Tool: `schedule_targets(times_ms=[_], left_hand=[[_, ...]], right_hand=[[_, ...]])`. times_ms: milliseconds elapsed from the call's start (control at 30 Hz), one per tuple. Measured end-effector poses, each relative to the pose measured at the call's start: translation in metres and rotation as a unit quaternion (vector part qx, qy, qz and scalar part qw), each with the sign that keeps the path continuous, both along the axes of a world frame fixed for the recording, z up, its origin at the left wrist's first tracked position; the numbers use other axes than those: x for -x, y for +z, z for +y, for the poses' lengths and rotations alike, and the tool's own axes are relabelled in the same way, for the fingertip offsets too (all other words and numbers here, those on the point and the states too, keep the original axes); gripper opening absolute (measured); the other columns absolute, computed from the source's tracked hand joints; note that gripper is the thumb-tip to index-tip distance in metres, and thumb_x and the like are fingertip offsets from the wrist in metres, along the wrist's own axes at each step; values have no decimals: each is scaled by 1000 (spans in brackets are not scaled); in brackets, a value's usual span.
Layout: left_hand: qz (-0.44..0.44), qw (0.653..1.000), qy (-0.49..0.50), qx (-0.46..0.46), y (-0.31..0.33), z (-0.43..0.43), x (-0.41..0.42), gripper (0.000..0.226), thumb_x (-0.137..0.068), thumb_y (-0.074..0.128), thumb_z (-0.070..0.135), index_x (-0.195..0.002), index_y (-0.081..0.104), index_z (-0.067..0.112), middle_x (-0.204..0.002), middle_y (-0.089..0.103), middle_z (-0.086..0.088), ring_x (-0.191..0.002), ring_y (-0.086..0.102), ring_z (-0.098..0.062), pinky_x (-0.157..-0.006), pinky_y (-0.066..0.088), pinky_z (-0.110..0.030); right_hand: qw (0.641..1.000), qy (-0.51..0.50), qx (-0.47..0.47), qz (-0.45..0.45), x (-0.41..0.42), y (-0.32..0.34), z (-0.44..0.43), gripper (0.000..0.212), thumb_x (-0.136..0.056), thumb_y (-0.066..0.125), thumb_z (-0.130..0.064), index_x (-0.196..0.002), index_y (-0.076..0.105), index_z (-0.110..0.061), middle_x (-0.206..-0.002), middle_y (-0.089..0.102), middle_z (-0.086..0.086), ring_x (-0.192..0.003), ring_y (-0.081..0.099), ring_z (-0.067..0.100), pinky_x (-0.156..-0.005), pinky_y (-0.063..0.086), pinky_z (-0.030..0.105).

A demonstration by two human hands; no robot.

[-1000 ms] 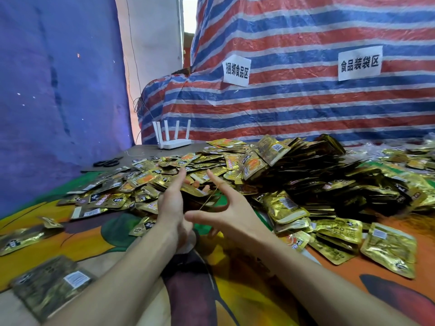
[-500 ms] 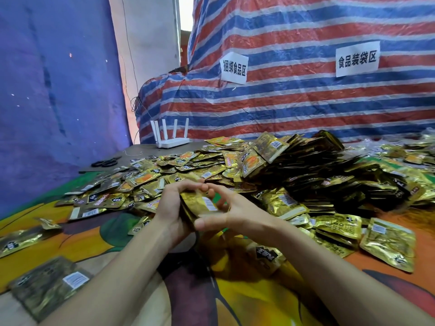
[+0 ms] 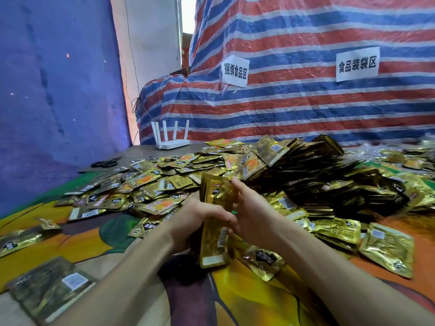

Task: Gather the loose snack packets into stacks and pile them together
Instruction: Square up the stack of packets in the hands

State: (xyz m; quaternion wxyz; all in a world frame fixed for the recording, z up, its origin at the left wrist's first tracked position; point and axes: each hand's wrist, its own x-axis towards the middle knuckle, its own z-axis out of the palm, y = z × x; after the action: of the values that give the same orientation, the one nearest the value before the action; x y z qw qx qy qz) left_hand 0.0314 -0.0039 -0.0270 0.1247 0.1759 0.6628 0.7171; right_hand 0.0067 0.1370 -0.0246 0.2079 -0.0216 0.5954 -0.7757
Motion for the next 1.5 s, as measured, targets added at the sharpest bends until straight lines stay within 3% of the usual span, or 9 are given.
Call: schedule_targets(times_ms=[100,200,333,600,900,1133,1233,1367,1500], left_hand=[[-65,994,-82,-18,4,-6,0,19,-70,60,5,-88,64,9,-78,56,-11,-70,55,-25,-67,53,-32],[-134,978,-126,-99,5,-13,4,18,-67,61,6,-84,59,9,-76,48,-7,-69,50,-21,-64,50,-30],[-117,976,-157,-91,0,-13,6,30,-67,60,0,-96,62,9,-85,49,-4,-69,49,-17,-66,48,-30],[-95,984,-149,-14,2,-12,6,36,-64,65,5,-100,60,5,-80,56,-8,-70,53,-20,-68,52,-31],[-93,993,62,-39,7,-16,14,29,-66,66,4,-94,74,7,-76,64,-11,-61,61,-23,-63,55,-31],[-41,893,321,-313,9,-15,30,23,-93,68,30,-87,58,10,-79,60,-10,-75,63,-29,-81,57,-48],[-41,888,329,-318,7,-8,27,38,-87,74,41,-102,64,8,-92,69,-15,-88,71,-34,-84,59,-55],[-107,911,225,-328,4,5,23,41,-90,67,47,-93,71,6,-83,72,-12,-78,74,-31,-65,61,-41],[-137,928,132,-321,3,5,22,33,-96,59,39,-100,70,8,-92,70,-12,-83,73,-27,-78,62,-43]], right_hand=[[999,53,-12,-6,0,2,9,53,-106,37,-52,-73,57,-14,-62,52,0,-54,51,18,-55,47,30],[998,65,-3,-21,5,9,25,33,-107,45,-39,-91,57,-12,-75,70,2,-64,70,23,-69,59,37],[992,5,-124,19,15,6,37,24,-93,67,-44,-97,70,-21,-78,74,-7,-54,52,7,-50,35,21],[972,-83,207,78,21,4,29,49,-73,75,-12,-120,65,-5,-107,77,15,-86,77,21,-64,62,29],[976,-99,5,195,8,-4,23,87,-49,96,-30,-129,67,-12,-112,75,13,-108,70,28,-72,63,52],[950,-52,-95,293,-9,-17,-15,60,-62,95,-29,-118,72,-37,-112,66,-3,-110,68,19,-83,61,53],[921,-70,-139,357,-13,-20,-25,75,-60,93,-40,-130,65,-39,-123,62,-21,-121,58,2,-100,53,43],[894,-105,-155,408,-11,-18,-19,79,-58,91,-39,-132,65,-34,-119,65,-14,-103,56,-20,-83,41,0],[902,-116,-135,393,-4,-20,-13,61,-64,94,-17,-116,67,-32,-107,65,-17,-106,62,-1,-88,52,18]])
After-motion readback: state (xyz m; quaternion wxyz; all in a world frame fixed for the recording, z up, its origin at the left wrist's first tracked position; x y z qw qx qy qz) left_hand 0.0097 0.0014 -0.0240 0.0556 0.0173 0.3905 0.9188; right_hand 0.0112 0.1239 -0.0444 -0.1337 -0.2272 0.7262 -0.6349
